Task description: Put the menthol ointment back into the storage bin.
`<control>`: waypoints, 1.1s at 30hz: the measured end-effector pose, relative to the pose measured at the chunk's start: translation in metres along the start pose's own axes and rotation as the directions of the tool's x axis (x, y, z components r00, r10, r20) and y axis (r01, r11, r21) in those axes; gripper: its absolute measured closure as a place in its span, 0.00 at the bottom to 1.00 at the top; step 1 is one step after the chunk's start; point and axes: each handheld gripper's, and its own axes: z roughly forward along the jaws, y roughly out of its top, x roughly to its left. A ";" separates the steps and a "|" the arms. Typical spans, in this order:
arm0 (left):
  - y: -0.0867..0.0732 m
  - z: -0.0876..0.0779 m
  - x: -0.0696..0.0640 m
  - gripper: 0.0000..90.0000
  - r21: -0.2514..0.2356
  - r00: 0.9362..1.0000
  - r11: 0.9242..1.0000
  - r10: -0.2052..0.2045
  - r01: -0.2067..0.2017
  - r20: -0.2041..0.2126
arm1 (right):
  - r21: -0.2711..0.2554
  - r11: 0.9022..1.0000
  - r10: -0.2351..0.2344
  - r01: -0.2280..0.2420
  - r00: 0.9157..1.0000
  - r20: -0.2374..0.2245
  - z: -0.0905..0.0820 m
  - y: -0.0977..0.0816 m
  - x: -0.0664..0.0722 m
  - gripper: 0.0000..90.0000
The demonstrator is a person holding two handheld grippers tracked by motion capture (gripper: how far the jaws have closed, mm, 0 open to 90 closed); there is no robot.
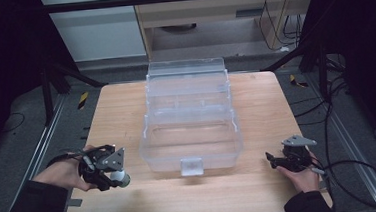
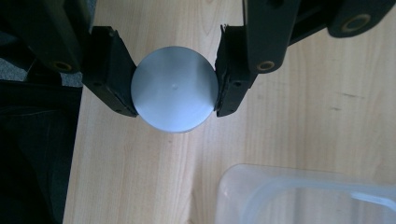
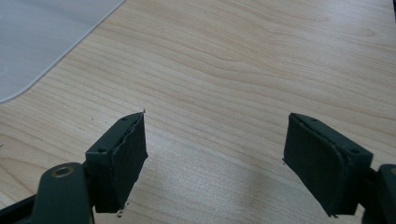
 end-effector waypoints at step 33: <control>0.052 -0.033 0.062 0.56 -0.010 1.000 1.000 0.009 -0.009 -0.029 | -0.002 1.000 0.008 -0.008 1.000 -0.018 0.000 0.000 -0.001 0.24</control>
